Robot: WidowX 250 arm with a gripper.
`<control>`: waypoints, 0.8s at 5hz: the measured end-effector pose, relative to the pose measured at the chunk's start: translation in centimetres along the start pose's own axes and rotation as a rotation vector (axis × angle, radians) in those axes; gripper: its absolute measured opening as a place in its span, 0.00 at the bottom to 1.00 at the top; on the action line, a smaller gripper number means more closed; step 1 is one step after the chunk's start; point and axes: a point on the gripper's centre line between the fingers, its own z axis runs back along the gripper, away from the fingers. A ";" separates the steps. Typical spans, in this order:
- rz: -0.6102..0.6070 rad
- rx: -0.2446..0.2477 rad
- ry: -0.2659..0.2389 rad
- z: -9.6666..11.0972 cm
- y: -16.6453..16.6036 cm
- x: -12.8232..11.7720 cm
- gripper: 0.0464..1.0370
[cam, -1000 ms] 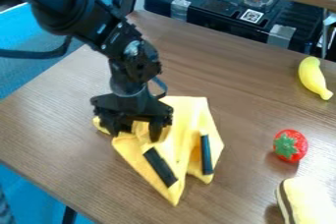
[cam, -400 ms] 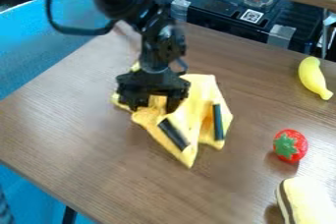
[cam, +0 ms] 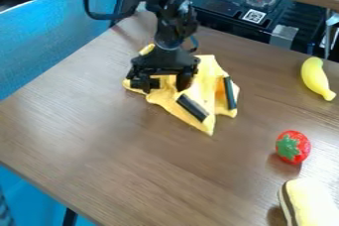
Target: Move the cloth to the top side of the table
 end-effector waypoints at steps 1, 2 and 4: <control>0.053 -0.008 -0.011 0.3 -0.2 2.0 0.96; 0.054 0.013 0.028 0.0 1.2 1.0 0.96; 0.107 -0.060 0.077 6.6 2.4 1.8 0.96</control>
